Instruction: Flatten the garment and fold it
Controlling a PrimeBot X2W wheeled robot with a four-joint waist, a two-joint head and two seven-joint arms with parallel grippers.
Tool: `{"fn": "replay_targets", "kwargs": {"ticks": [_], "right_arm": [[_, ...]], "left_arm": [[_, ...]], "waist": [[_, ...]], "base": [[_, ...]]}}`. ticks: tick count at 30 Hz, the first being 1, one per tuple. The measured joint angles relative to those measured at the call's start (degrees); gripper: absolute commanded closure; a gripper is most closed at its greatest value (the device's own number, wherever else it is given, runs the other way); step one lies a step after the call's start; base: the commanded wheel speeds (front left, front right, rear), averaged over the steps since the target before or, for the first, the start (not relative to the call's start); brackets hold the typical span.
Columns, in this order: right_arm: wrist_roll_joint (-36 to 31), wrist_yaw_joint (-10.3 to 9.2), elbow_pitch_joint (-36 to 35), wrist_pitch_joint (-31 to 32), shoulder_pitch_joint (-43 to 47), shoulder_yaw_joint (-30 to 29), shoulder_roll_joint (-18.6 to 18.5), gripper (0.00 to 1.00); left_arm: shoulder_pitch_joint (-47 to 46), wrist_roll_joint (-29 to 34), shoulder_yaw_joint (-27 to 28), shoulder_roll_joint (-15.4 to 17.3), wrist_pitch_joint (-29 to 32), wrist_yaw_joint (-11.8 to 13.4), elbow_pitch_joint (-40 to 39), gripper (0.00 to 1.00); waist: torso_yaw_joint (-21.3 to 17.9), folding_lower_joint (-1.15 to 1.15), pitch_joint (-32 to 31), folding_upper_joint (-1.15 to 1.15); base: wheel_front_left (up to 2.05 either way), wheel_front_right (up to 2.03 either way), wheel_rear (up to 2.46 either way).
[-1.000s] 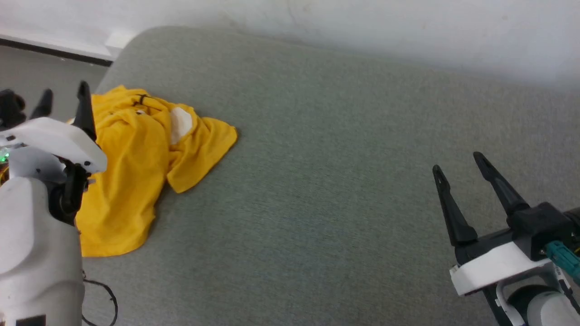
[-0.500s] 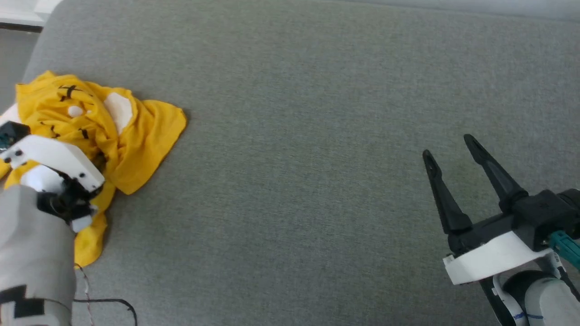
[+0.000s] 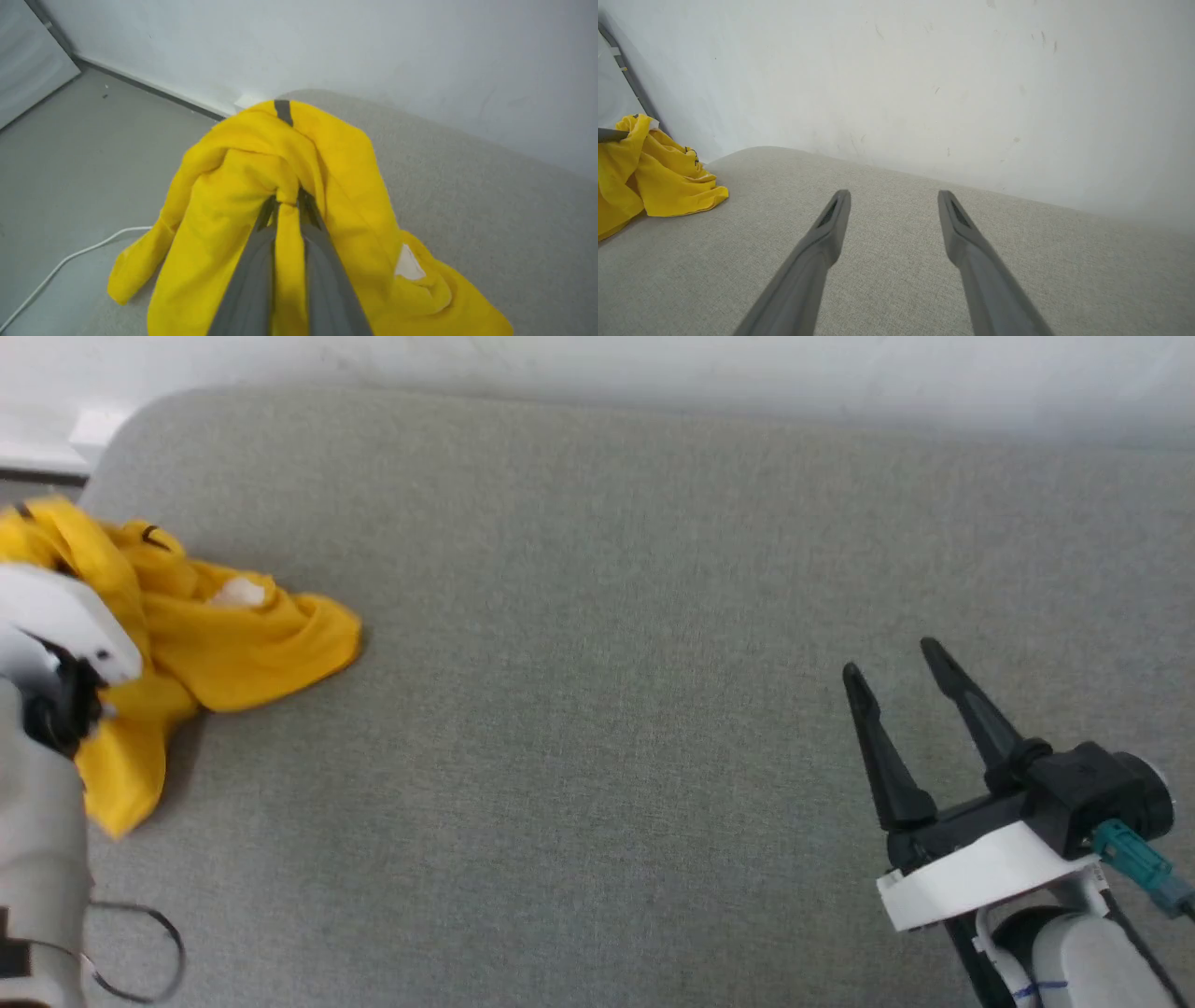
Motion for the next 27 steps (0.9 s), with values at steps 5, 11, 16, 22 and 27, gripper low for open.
{"fn": "replay_targets", "kwargs": {"ticks": [5,11,16,22,27], "right_arm": [[0.1,0.0,1.5,-1.2,1.7,-0.4,1.9,0.0],[-0.7,0.0,1.8,-2.0,3.0,-1.9,3.0,0.0],[-1.9,0.0,0.9,-1.9,4.7,-3.2,3.3,0.0],[-2.5,0.0,-0.7,-0.8,5.5,-5.0,3.5,0.0],[-2.5,0.0,-1.9,-0.4,5.9,-6.6,3.5,0.0]], "left_arm": [[-3.9,4.4,-4.0,2.0,-10.1,-2.3,-5.9,1.0],[-8.4,6.6,-7.5,0.8,-17.3,-4.0,-12.5,1.0],[-8.4,5.3,-9.0,-3.4,-18.5,-4.8,-20.0,1.0],[-3.7,1.8,-12.6,-10.9,-15.6,-5.5,-29.8,1.0],[4.3,-1.4,-16.7,-18.0,-11.5,-5.6,-37.3,1.0]], "waist": [[-0.2,-0.01,-4.6,0.0],[-1.4,-0.02,-9.2,0.0],[-4.4,-0.01,-11.3,0.0],[-9.4,-0.01,-12.1,0.0],[-13.6,0.0,-12.0,0.0]], "base": [[0.0,0.0,0.0],[0.0,0.0,0.0],[0.0,0.0,0.0],[0.0,0.0,0.0],[0.0,0.0,0.0]]}}
